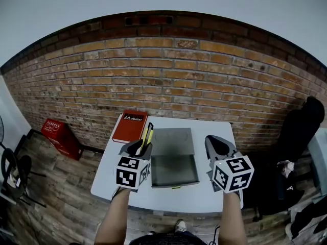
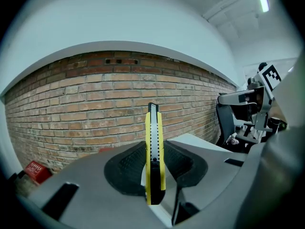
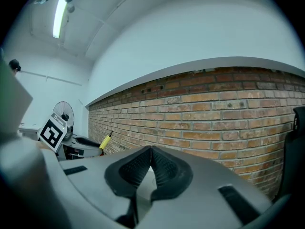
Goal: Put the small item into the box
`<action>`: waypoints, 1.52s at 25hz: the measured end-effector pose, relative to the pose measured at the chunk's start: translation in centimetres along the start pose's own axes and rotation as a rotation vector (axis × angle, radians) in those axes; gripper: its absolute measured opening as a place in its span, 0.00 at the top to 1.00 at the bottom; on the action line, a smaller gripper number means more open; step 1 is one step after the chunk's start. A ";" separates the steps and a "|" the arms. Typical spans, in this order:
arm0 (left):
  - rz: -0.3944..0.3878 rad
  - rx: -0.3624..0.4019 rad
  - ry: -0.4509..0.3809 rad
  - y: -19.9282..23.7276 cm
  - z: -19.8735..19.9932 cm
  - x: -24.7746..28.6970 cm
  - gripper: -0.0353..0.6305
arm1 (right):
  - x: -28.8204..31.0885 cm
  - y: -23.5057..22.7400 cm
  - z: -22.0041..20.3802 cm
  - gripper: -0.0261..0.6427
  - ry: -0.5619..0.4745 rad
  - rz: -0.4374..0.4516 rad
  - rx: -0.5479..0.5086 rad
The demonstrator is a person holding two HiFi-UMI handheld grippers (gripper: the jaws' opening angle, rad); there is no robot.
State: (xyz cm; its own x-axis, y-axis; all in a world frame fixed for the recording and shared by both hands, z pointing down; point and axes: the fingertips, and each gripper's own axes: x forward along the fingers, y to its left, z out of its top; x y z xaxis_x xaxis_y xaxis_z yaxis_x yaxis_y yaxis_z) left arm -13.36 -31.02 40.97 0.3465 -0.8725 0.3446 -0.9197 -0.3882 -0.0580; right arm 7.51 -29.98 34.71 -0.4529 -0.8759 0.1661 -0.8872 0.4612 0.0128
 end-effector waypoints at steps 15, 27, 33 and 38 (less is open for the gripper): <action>0.010 0.038 0.039 -1.1 -0.2 2.0 0.75 | 1.2 -1.6 0.1 0.93 -0.002 0.039 -0.004; -0.138 0.137 0.147 -4.0 -2.3 4.6 0.75 | 0.7 -2.1 -0.9 0.93 0.008 0.022 0.013; -0.201 0.201 0.203 -5.2 -3.4 5.8 0.75 | 0.4 -2.6 -1.3 0.93 0.011 0.005 0.025; -0.263 0.245 0.263 -6.5 -5.0 6.6 0.75 | 0.0 -2.7 -1.6 0.93 0.015 -0.007 0.031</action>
State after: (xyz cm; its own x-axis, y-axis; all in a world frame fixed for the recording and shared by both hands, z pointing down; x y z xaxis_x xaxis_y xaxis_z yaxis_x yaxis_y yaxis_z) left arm -6.07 -32.76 48.26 0.4749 -0.6421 0.6019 -0.7251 -0.6730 -0.1458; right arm 10.06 -31.05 36.28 -0.4453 -0.8769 0.1812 -0.8929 0.4500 -0.0165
